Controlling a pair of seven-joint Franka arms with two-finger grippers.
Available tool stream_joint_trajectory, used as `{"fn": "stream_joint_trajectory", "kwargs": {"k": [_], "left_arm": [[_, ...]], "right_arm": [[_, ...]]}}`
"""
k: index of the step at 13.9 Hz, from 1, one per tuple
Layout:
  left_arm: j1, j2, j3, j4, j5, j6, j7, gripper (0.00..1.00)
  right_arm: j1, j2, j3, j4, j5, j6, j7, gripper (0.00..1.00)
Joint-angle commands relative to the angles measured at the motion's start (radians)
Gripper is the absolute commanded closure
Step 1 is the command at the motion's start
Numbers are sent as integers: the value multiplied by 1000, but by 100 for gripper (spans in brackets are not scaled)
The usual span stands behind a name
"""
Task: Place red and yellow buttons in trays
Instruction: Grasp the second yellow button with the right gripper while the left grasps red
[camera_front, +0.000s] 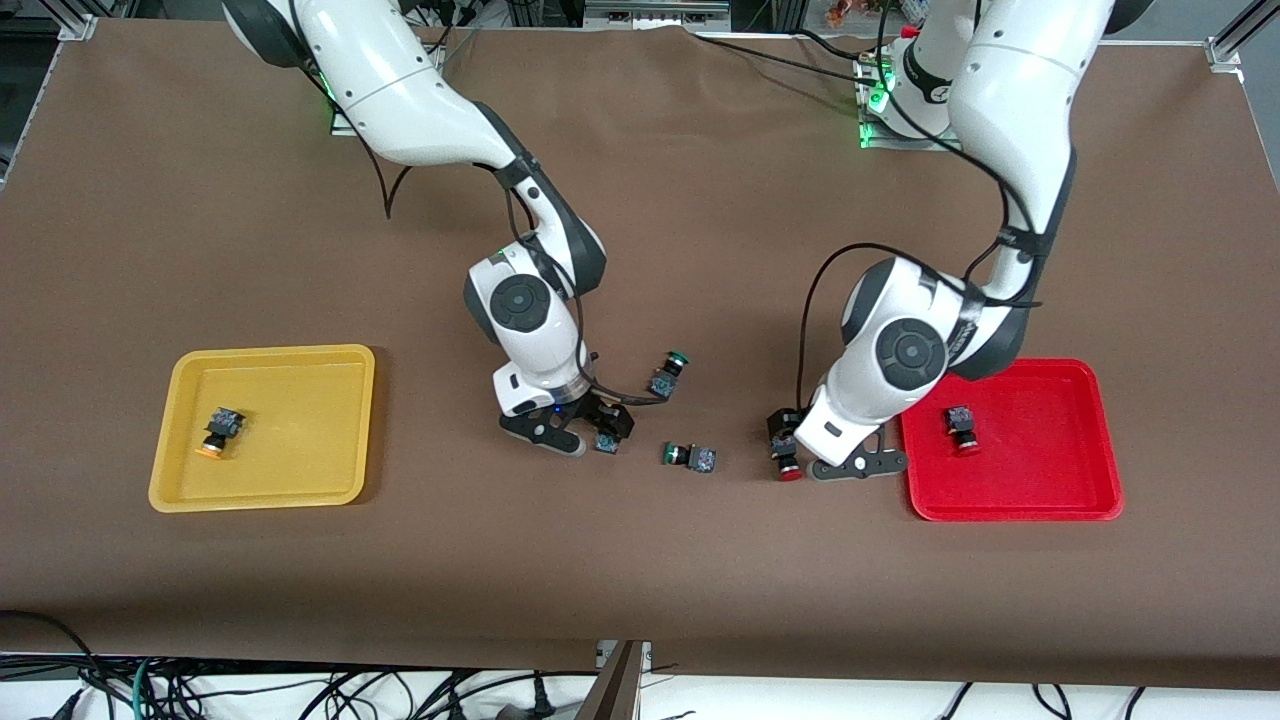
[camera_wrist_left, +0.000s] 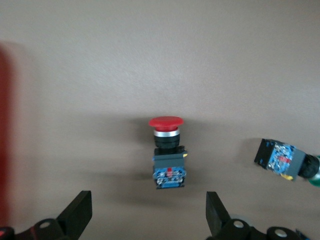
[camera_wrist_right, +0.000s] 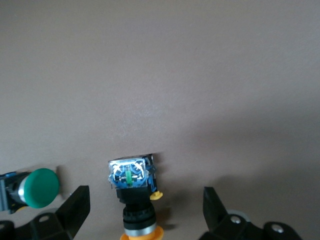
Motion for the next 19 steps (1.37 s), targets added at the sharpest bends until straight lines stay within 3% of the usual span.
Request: {"fn": "stream_joint_trajectory", "kwargs": {"k": [1, 6, 8, 9, 11, 12, 13, 17, 19], "left_arm": [[-27, 115, 16, 115, 20, -8, -65, 0], [-64, 184, 65, 156, 32, 9, -92, 0], [-64, 184, 65, 156, 31, 10, -124, 70], [-64, 184, 65, 156, 31, 9, -129, 85], [-64, 184, 65, 157, 31, 9, -128, 89], [-64, 184, 65, 157, 31, 9, -128, 91], [-64, 183, 65, 157, 32, 9, -125, 96], [-36, 114, 65, 159, 35, -45, -73, 98], [11, 59, 60, 159, 31, -129, 19, 98]], "right_arm": [[22, 41, -30, 50, -37, 3, 21, 0], [40, 70, -30, 56, -37, 37, 24, 1], [42, 75, -32, 56, -37, 41, 24, 2], [42, 75, -30, 56, -37, 43, 23, 18], [40, 75, -32, 56, -37, 44, 9, 70], [40, 75, -32, 61, -37, 48, 3, 90], [34, 74, -32, 63, -37, 51, 0, 100], [-18, 26, -33, 69, -30, 9, -41, 100], [-91, -21, -27, 69, -23, -104, -202, 100]]}}
